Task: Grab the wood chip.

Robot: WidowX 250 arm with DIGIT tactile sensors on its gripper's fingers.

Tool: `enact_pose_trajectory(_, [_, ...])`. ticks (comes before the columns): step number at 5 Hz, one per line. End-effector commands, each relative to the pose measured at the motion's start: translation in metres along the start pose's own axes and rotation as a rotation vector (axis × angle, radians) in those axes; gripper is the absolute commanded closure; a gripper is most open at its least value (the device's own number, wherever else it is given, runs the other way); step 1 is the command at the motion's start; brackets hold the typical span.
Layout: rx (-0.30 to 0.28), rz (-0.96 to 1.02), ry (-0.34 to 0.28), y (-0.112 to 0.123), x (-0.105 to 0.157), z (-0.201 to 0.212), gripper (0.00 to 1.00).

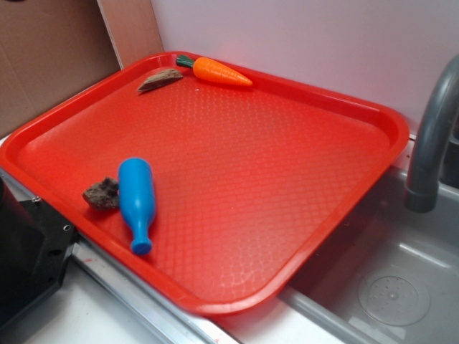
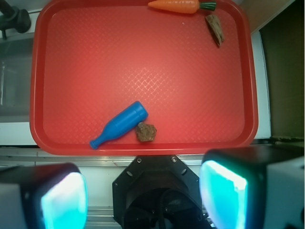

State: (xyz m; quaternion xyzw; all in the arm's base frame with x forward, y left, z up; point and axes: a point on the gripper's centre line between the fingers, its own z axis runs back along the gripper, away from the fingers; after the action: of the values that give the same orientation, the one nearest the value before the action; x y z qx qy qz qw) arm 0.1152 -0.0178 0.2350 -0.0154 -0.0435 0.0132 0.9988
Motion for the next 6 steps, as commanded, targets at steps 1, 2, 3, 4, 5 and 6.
enact_pose_trajectory(1, [0.000, 0.000, 0.000, 0.000, 0.000, 0.000, 0.00])
enact_pose_trajectory(2, [0.011, -0.020, -0.022, 0.032, 0.021, -0.016, 0.00])
enact_pose_trajectory(3, [0.024, -0.027, -0.011, 0.061, 0.041, -0.036, 0.00])
enact_pose_trajectory(4, [0.043, -0.075, -0.007, 0.077, 0.063, -0.058, 0.00])
enact_pose_trajectory(5, [0.109, -0.058, -0.018, 0.088, 0.093, -0.083, 0.00])
enact_pose_trajectory(6, [0.142, -0.065, -0.062, 0.109, 0.117, -0.097, 0.00])
